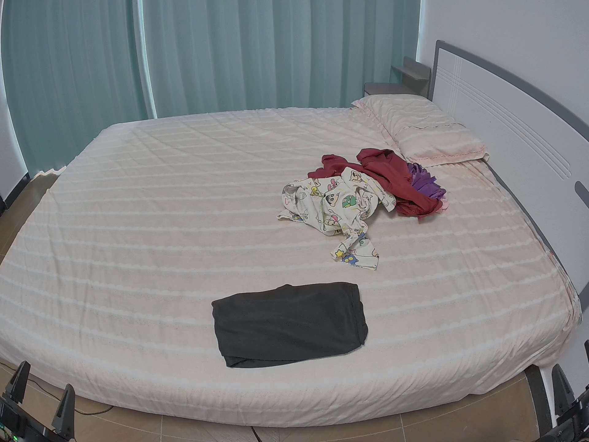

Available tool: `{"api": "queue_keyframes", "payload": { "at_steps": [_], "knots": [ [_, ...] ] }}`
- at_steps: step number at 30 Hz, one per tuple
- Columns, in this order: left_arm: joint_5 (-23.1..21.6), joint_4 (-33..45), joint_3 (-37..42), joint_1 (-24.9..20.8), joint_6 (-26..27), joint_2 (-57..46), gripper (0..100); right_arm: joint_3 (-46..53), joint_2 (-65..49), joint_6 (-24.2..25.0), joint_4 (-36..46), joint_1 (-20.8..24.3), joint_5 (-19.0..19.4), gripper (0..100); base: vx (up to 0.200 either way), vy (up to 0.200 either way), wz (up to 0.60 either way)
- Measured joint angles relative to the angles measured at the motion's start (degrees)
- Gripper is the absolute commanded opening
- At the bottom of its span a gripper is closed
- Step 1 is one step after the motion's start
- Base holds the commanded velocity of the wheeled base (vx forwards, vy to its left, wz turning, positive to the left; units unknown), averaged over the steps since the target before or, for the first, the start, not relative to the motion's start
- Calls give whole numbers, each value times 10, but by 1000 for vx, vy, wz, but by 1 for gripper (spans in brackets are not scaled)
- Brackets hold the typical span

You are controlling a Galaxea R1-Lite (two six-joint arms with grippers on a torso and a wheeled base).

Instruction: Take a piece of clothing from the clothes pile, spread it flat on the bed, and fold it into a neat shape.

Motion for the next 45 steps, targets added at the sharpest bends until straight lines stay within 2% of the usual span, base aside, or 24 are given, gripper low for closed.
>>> {"api": "queue_keyframes", "payload": {
  "at_steps": [6,19,28,34,37,45],
  "knots": [
    [0,0,0,0,0,0,100,0,0,48,-3,0,2,100,0,0,0],
    [0,0,0,0,0,0,100,0,0,45,-5,0,5,100,0,0,0],
    [0,0,0,0,0,0,100,0,0,-19,-5,0,-4,100,0,0,0],
    [0,0,0,0,0,0,100,0,0,-90,-5,0,-46,100,0,0,0],
    [0,0,0,0,0,0,100,0,0,-89,-1,0,-53,100,0,0,0],
    [0,0,0,0,0,0,100,0,0,-70,-4,0,-28,100,0,0,0]
  ]
}}
